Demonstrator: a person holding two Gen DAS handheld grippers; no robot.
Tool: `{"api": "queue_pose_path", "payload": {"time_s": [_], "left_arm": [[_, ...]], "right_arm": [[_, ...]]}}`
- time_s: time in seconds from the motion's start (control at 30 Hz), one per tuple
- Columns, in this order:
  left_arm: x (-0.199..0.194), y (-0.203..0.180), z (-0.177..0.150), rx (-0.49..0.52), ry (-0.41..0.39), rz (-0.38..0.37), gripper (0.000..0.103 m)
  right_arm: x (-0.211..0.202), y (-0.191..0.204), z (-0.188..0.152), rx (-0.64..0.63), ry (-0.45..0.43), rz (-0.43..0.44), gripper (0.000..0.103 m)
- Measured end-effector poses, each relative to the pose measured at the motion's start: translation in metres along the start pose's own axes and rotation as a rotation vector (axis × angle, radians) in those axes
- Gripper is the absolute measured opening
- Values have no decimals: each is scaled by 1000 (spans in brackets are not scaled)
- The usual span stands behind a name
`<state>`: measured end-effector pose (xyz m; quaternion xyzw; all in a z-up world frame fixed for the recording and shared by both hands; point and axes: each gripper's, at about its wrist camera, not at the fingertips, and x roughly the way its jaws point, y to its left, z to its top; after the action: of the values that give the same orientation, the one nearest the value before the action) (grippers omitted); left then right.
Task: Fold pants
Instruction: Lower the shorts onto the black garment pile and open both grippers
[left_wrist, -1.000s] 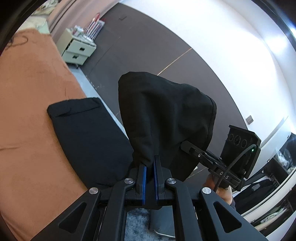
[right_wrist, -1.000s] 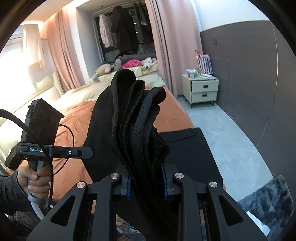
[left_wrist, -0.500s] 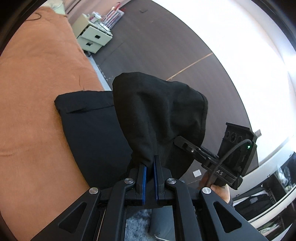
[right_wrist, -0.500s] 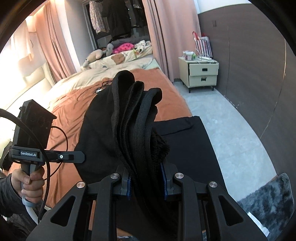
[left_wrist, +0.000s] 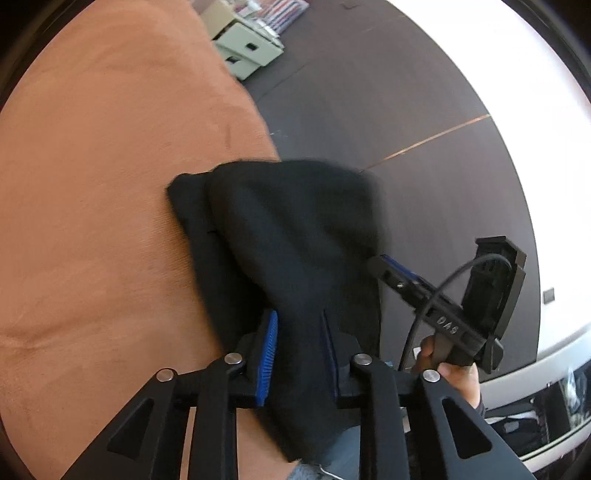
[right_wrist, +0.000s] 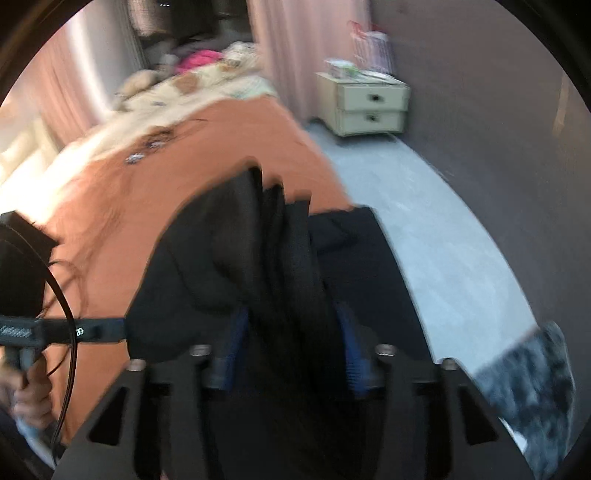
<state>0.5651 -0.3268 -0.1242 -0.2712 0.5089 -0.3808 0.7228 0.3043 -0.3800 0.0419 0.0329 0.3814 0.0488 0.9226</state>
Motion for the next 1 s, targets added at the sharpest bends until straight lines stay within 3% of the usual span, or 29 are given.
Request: {"api": "queue_pose_path", "payload": {"time_s": [0.2, 0.43, 0.57, 0.67, 0.9, 1.0], "left_arm": [[-12, 5, -10, 8, -13, 26, 24], [-3, -3, 7, 45, -2, 38, 24], [2, -1, 17, 35, 5, 46, 27], [5, 0, 24, 16, -3, 37, 37], [15, 10, 44, -46, -30, 1, 39], [25, 22, 54, -119, -42, -44, 39]], "right_arm": [[-42, -5, -19, 37, -49, 9, 55], [-70, -12, -63, 76, -47, 37, 55], [-74, -18, -82, 92, -41, 65, 46], [-66, -26, -82, 106, -35, 85, 41], [-55, -43, -75, 152, -55, 100, 41], [-58, -45, -75, 157, -70, 101, 41]]}}
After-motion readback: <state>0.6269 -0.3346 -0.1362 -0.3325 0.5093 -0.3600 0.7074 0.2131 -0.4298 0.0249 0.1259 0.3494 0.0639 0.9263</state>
